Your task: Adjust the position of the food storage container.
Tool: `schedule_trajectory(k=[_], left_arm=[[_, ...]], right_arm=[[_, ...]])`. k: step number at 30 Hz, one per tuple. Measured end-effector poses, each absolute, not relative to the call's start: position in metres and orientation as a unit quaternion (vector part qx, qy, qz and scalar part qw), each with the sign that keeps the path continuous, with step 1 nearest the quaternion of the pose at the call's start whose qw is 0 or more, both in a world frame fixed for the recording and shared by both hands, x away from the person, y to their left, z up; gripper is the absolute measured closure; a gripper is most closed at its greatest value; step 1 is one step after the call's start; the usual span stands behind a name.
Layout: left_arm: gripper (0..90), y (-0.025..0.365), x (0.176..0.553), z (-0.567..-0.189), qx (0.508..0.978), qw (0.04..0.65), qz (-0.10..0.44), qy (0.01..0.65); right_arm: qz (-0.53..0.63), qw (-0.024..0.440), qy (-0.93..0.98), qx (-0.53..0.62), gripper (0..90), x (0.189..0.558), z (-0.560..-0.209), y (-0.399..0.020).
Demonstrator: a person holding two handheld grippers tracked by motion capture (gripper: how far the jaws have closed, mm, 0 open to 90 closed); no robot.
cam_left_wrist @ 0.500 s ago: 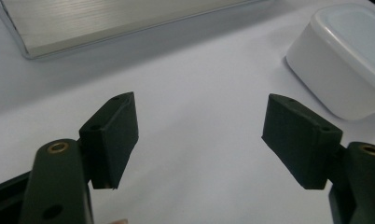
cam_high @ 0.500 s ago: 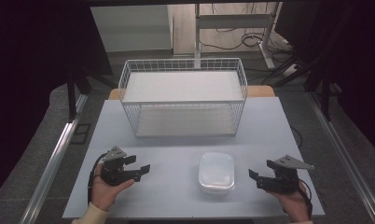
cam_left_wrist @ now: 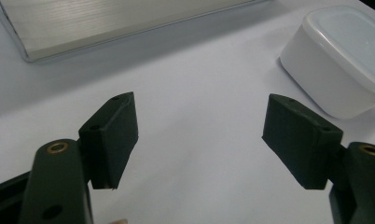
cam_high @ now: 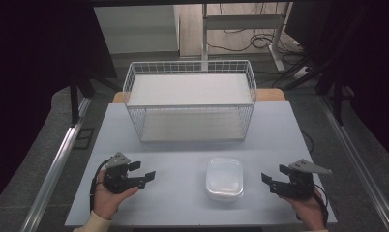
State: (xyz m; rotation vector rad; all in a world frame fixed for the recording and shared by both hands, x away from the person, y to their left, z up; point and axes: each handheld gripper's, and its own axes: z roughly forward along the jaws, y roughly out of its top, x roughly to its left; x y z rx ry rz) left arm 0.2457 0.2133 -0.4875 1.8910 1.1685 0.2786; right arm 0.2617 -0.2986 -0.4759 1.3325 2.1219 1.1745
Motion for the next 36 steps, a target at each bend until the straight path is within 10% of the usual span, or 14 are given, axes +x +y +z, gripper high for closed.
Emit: schedule_trajectory(k=[36], left_arm=[[24.7,0.211,0.245,-0.488,0.765,0.426,0.106,0.472]], right_arm=[[0.354,0.15,0.803,0.454,41.4,0.269,-0.464,-0.266]])
